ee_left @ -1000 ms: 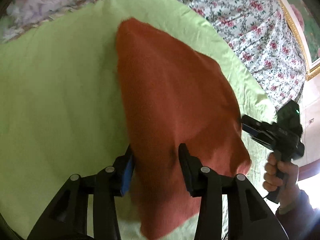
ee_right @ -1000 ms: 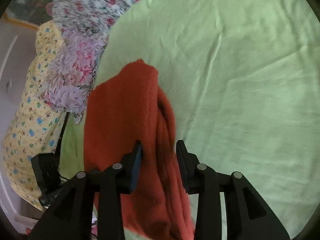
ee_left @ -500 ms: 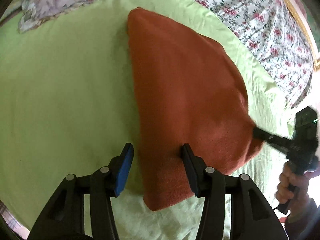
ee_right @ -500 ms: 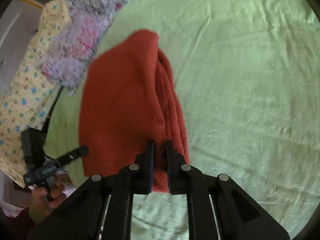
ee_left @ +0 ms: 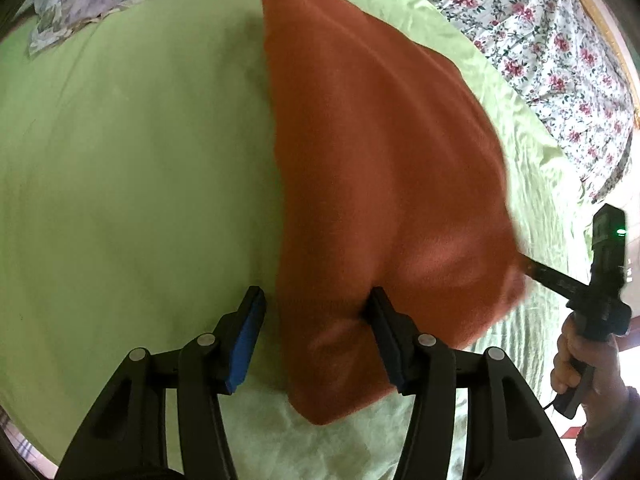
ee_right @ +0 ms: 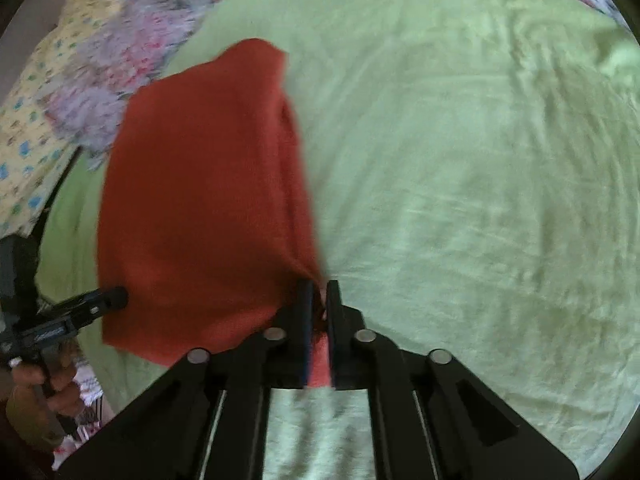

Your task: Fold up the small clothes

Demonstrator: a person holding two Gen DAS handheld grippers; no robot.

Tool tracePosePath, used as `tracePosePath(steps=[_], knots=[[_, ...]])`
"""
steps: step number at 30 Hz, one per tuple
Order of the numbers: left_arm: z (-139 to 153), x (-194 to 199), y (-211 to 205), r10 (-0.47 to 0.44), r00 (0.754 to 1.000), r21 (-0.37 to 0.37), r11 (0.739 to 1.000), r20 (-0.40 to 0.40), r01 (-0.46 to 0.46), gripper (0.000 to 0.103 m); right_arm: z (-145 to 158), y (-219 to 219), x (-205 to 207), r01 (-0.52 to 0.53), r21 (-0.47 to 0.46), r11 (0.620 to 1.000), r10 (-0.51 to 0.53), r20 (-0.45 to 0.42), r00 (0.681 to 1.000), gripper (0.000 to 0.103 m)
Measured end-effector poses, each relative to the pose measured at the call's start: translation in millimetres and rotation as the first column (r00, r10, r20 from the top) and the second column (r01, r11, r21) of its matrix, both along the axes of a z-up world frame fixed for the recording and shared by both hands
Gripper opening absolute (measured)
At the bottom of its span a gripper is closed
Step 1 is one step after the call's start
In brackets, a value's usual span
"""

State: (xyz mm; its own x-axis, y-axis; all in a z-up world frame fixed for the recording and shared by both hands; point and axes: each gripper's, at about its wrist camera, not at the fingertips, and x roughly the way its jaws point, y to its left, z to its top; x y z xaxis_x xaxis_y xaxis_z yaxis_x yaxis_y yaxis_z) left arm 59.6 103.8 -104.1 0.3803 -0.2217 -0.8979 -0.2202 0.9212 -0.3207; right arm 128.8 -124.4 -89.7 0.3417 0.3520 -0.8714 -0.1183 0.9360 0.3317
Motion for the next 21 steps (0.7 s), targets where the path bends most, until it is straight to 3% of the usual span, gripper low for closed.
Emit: tracePosePath(steps=[1,3,6,8,10,14,18,20,21], knots=[[-0.3,-1.6,1.8,0.003,1.000,-0.003,1.000,0.002,-0.003,0.055,-7.7,-6.5,1.8,0.036,-0.033,0.999,-0.037,-0.030,0.999,0.000],[2.6,-4.7,4.1,0.010,1.000,-0.010,1.000,0.002,-0.010,0.055,-6.2,-19.5,0.1,0.088,0.061,0.994,-0.086,-0.044,0.995,0.000],[14.8,-10.6,10.5,0.017,1.000,0.003,1.000,0.023,-0.017,0.054,16.5,-25.9,-5.4,0.111,0.141,0.984,-0.112,0.001,0.994,0.000],[24.5,-13.1,16.3,0.025,0.999,0.000,1.000,0.048,-0.025,0.053,37.3,-24.0,-5.3,0.102,0.186,0.977,-0.114,0.051,0.992,0.002],[33.6,-11.0,21.2,0.032,0.997,0.000,0.999,0.067,-0.032,0.053,51.0,-16.9,0.0,0.073,0.217,0.973,-0.092,0.078,0.993,0.011],[46.5,-0.8,30.1,0.052,0.993,0.014,0.998,0.104,-0.054,0.053,60.8,11.0,14.8,0.010,0.257,0.966,-0.038,0.103,0.994,0.015],[32.6,16.7,28.4,0.028,0.998,0.038,0.999,0.057,-0.031,0.053,39.5,37.7,34.3,-0.022,0.221,0.975,0.013,0.041,0.999,0.015],[22.1,21.7,29.7,0.022,0.999,0.031,0.999,0.030,-0.023,0.055,20.2,35.3,45.0,0.037,0.151,0.988,-0.037,-0.008,0.999,0.014],[21.0,22.9,30.3,0.024,0.999,0.021,0.999,0.027,-0.024,0.055,12.2,29.0,50.7,0.073,0.161,0.984,-0.069,-0.027,0.997,0.012]])
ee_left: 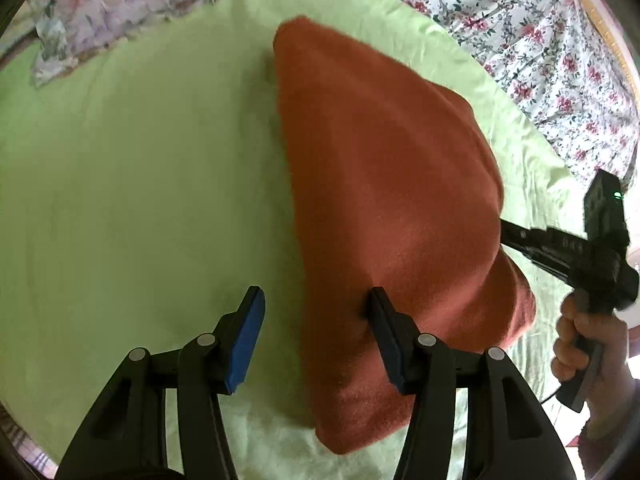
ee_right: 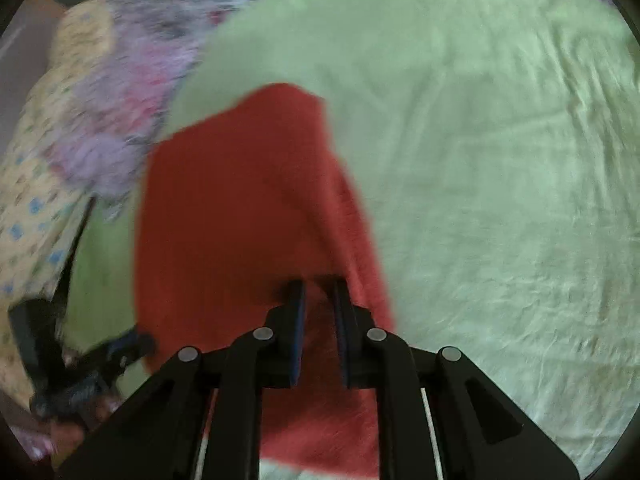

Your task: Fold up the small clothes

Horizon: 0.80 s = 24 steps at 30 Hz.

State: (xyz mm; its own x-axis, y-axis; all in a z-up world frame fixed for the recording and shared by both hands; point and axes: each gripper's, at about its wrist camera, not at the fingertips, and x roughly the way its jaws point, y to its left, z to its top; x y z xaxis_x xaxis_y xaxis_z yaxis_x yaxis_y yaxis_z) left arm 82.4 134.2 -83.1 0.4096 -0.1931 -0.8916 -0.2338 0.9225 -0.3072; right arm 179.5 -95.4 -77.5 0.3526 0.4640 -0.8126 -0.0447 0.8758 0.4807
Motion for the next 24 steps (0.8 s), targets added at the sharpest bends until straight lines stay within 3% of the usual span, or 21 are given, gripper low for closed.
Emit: tracePosePath(steps=[2,10,17,21,24], knots=[[5.3,-1.4,1.2,0.004,1.000,0.003,1.000,0.007,-0.004,0.055,-3.8,-10.5,2.5,0.053,0.079,0.995,-0.051,-0.030,0.998,0.012],[21.8,-28.0,2.3,-0.018,0.998,0.003,1.000,0.059,0.017,0.053,43.9,-8.5,-45.5,0.015,0.100,0.995,-0.024,0.094,0.995,0.016],[37.2,-24.2,11.1,-0.024,0.993,-0.003,1.000,0.119,0.024,0.053,53.7,5.3,-93.0,0.028,0.077,0.997,-0.036,0.096,0.995,0.016],[47.5,-29.0,1.5,-0.029,0.986,0.039,0.999,0.162,0.023,0.056,57.6,17.0,-115.0,-0.032,0.009,0.999,0.030,0.140,0.990,0.033],[51.7,-20.5,-2.4,-0.026,0.983,0.058,0.998,0.179,0.016,0.056,57.0,19.3,-114.7,-0.077,-0.022,0.997,0.079,0.162,0.984,0.034]])
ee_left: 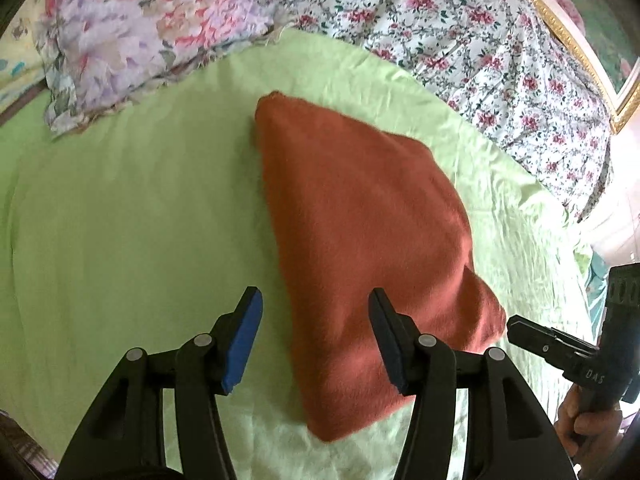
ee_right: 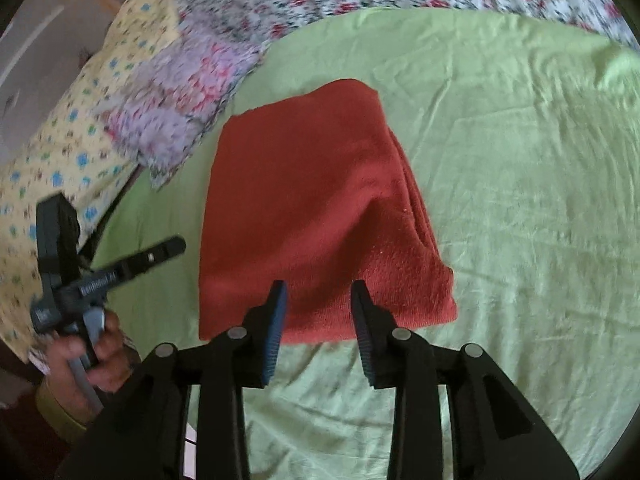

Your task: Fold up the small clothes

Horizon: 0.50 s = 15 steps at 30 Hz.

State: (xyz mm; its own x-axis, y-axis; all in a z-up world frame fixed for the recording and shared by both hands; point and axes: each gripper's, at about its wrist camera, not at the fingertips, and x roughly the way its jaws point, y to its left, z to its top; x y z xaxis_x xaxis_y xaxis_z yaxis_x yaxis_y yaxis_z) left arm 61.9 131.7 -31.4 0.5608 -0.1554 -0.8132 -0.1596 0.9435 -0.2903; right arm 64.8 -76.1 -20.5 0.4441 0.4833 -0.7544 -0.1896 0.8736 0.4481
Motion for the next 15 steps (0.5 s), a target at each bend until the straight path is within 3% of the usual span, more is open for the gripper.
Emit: tracePosePath(steps=[3,5,7,11,15], knots=[[-1.0,24.9,2.7,0.001,1.000,0.003,1.000,-0.022,-0.001,0.068,0.4,-3.4,22.6,0.011,0.007,1.000,-0.011,0.006,1.000,0.035],[-3.3,47.8,11.5,0.037,0.999,-0.012,0.999,-0.038,-0.038,0.071,1.4,-8.0,42.1,0.040,0.031,0.999,-0.040,0.015,0.999,0.044],[-6.1,74.1,25.4,0.069,0.996,-0.076,0.994,-0.051,-0.073,0.079,0.7,-13.2,70.5,0.071,0.059,0.996,-0.072,0.012,0.997,0.052],[-19.5,121.8,52.4,0.119,0.989,-0.157,0.979,-0.082,-0.131,0.081,-8.0,-19.7,134.5,0.079,0.102,0.992,-0.079,-0.005,0.997,0.053],[-50.9,164.6,71.7,0.136,0.976,-0.211,0.962,-0.171,-0.171,0.081,-30.5,-20.5,191.9,0.083,0.116,0.990,-0.077,-0.053,0.996,0.053]])
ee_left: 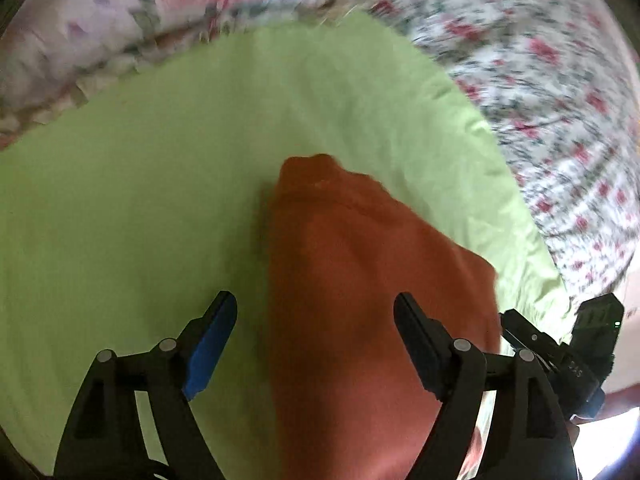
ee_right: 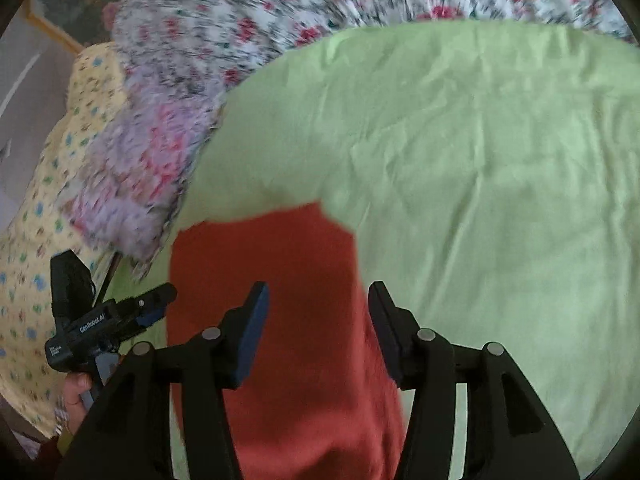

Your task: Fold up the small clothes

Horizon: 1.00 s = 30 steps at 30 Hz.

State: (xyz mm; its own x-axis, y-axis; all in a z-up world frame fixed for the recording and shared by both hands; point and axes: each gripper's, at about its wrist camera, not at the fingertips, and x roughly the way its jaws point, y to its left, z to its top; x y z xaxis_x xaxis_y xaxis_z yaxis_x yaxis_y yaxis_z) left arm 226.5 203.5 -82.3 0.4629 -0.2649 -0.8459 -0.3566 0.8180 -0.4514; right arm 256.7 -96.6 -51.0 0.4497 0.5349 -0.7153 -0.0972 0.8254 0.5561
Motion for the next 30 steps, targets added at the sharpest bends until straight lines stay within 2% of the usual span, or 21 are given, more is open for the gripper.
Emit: tracePosePath(steps=[2,3,4,6,8,9,12,14,16,17,18,19,24,27,30], knots=[[-5.1,7.3,2.3,0.004,1.000,-0.024,1.000,0.031,-0.003,0.067,-15.4,2.4,20.8,-0.014,0.027,1.000,0.015,-0.045,0.999,0.052],[-3.3,9.0,1.4,-0.008,0.998,-0.032,0.999,0.063,0.010,0.028,-21.8,6.5,28.5,-0.041,0.048,0.998,0.044,-0.056,0.997,0.035],[0.6,11.5,-1.0,-0.026,0.996,-0.026,0.999,0.080,0.028,0.015,-22.4,10.2,30.7,-0.062,0.050,0.997,0.065,-0.051,0.997,0.019],[16.1,9.2,-7.3,-0.044,0.988,0.057,0.998,0.145,0.036,0.012,-11.4,14.9,28.7,-0.085,0.043,0.995,0.084,0.019,0.996,0.013],[20.5,7.1,-12.8,-0.048,0.986,0.155,0.988,0.158,0.024,0.011,-3.8,14.1,24.3,-0.092,0.081,0.992,0.086,0.082,0.993,0.012],[18.1,7.6,-12.8,-0.045,0.988,0.172,0.985,0.150,0.019,0.010,-4.2,14.5,23.8,-0.086,0.076,0.993,0.079,0.094,0.992,0.012],[-5.1,17.8,-11.3,-0.032,0.998,0.245,0.969,0.063,0.015,0.011,-31.8,23.5,36.3,-0.086,-0.006,0.996,0.086,0.019,0.996,0.012],[-12.4,21.8,-12.1,-0.041,0.998,0.270,0.963,0.041,0.029,0.015,-36.9,24.1,40.6,-0.079,0.001,0.997,0.079,0.015,0.997,0.016],[-6.6,22.2,-11.9,-0.040,0.999,0.272,0.962,0.036,0.029,0.022,-33.1,22.2,40.3,-0.059,-0.010,0.998,0.059,-0.005,0.998,0.030],[-0.7,19.3,-11.2,-0.034,0.999,0.274,0.961,0.039,0.022,0.025,-29.9,19.4,38.6,-0.047,-0.005,0.999,0.047,-0.010,0.999,0.031],[6.6,13.7,-11.2,-0.023,0.999,0.280,0.960,0.044,0.010,0.034,-23.7,15.0,33.0,-0.031,0.001,1.000,0.031,-0.009,0.999,0.031],[15.1,4.1,-10.6,-0.009,0.998,0.282,0.959,0.055,-0.007,0.040,-19.7,11.1,30.1,-0.023,0.001,1.000,0.023,-0.006,1.000,0.031],[37.2,-48.5,-15.8,0.009,0.996,0.241,0.970,0.090,-0.030,0.045,8.8,-4.4,-12.7,0.001,0.012,1.000,-0.001,0.011,1.000,0.032],[40.0,-87.4,-31.8,0.002,0.996,0.231,0.973,0.093,-0.023,0.052,17.8,-1.8,-49.9,-0.036,-0.025,0.999,0.037,0.028,0.999,0.046],[38.9,-133.7,-53.3,-0.034,0.996,0.271,0.963,0.082,0.011,0.055,20.5,8.3,-89.5,-0.084,-0.072,0.994,0.087,0.037,0.996,0.049]])
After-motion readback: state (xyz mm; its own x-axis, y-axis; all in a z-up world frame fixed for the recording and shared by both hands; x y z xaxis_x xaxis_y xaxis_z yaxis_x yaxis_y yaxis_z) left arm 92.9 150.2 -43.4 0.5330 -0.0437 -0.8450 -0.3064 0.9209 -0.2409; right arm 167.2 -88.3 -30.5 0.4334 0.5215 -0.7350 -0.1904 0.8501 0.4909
